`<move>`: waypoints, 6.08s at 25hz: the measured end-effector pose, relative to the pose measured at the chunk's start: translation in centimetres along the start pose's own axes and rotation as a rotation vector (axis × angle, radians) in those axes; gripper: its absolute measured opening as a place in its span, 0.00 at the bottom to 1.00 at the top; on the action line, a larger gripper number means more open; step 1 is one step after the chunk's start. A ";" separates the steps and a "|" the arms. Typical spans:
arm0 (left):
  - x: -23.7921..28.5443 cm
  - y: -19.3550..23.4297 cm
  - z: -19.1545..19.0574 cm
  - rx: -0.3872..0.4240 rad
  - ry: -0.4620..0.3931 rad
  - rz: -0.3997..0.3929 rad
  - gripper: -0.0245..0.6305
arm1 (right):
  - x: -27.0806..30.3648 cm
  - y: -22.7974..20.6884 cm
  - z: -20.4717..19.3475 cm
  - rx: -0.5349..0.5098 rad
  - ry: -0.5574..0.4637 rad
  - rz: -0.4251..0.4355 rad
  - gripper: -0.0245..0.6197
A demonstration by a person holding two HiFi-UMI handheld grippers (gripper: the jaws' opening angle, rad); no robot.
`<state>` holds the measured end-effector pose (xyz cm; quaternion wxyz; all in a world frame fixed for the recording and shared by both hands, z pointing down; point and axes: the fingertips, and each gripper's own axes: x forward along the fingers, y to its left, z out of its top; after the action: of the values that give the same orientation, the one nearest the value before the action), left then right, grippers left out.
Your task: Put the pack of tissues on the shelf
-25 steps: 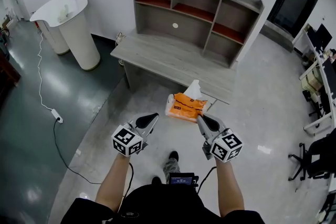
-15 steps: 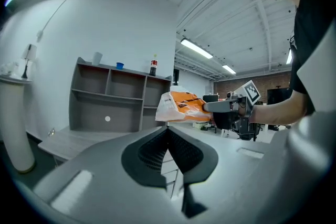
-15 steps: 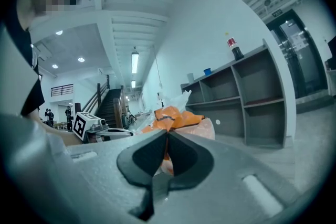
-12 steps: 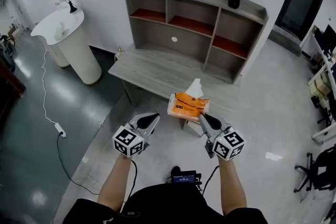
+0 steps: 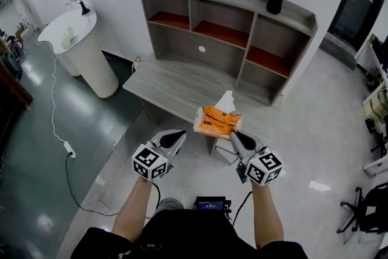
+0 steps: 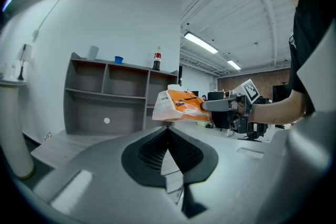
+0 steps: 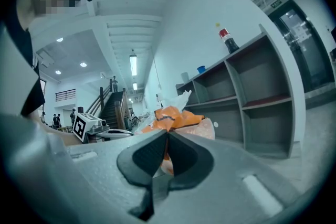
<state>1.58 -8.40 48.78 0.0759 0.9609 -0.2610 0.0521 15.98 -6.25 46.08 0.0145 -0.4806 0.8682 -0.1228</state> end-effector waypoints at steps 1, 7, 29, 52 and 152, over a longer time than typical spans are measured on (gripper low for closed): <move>0.4 0.2 0.0 0.002 0.004 0.003 0.04 | 0.2 -0.4 0.0 0.003 0.001 0.001 0.05; 2.2 1.5 -0.3 -0.009 0.017 0.000 0.04 | 1.4 -2.3 0.2 0.009 0.010 -0.012 0.05; 13.3 18.2 3.6 0.002 -0.004 -0.218 0.04 | 15.5 -10.3 3.8 -0.010 -0.004 -0.218 0.05; 19.9 24.9 4.4 -0.032 0.003 -0.327 0.04 | 21.0 -14.5 4.7 0.000 0.009 -0.331 0.05; 37.0 33.0 14.3 0.064 0.062 -0.216 0.04 | 33.8 -31.2 13.3 -0.226 0.132 -0.501 0.05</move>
<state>17.40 -57.30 43.80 0.0582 0.9834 -0.1515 0.0817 25.65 -53.13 43.40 -0.1266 -0.6698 0.7295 -0.0563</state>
